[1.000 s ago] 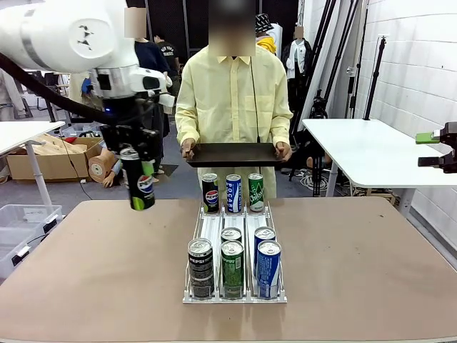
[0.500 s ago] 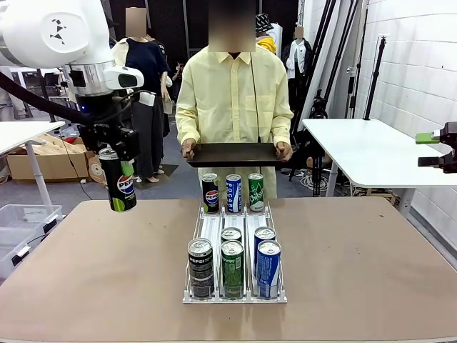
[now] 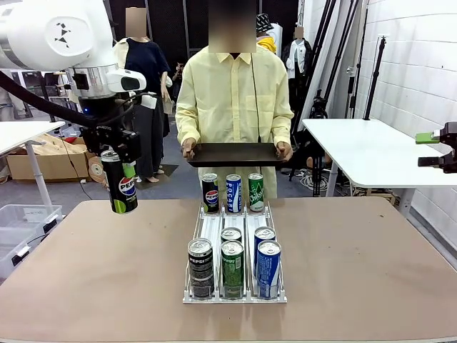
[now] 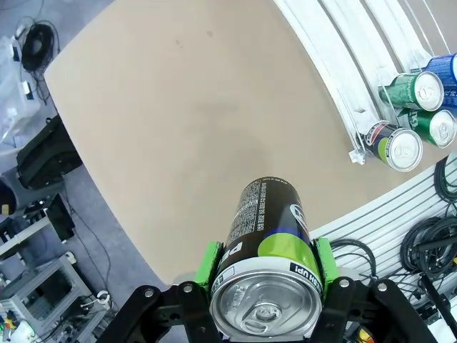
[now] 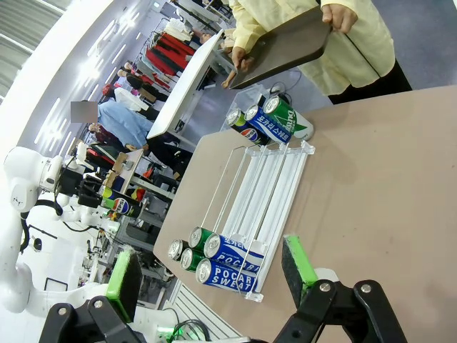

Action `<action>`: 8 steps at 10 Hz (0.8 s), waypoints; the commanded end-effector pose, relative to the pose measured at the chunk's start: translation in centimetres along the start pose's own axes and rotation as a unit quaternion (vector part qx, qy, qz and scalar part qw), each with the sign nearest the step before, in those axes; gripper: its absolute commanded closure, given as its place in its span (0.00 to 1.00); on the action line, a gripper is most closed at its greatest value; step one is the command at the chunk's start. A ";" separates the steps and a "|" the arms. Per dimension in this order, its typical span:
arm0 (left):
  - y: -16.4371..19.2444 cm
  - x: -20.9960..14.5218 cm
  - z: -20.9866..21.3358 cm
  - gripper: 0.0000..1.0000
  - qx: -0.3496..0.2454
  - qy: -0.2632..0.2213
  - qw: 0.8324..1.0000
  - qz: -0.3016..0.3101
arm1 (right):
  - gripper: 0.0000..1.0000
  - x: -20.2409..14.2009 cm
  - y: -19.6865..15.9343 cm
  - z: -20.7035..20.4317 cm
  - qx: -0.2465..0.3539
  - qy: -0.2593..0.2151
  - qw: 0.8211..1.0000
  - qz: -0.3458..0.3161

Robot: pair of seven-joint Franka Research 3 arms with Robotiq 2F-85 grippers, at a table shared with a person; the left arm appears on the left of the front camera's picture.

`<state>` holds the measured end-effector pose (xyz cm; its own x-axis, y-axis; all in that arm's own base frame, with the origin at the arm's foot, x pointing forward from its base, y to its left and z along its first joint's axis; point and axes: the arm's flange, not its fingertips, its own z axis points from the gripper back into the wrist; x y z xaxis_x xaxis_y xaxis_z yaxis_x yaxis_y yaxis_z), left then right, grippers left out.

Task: Retrieve and hand over the desired beverage to the person.
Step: Place the picked can on the Handle tray extended by the person.

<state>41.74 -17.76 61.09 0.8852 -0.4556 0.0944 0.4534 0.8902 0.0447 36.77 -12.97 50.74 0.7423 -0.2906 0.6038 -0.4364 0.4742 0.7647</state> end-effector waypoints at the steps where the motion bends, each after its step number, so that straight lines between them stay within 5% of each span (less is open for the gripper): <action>1: 0.2 0.1 0.7 1.00 0.001 -0.007 1.000 0.001 | 0.00 0.2 0.0 -0.1 0.007 -0.003 1.000 -0.001; 8: 0.2 0.1 0.7 1.00 0.001 -0.007 1.000 0.001 | 0.00 0.2 0.0 -0.1 0.007 -0.003 1.000 -0.001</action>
<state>41.75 -17.76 61.15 0.8850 -0.4556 0.0956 0.4534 0.8902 0.0448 36.77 -12.96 50.74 0.7423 -0.2906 0.6038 -0.4364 0.4741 0.7647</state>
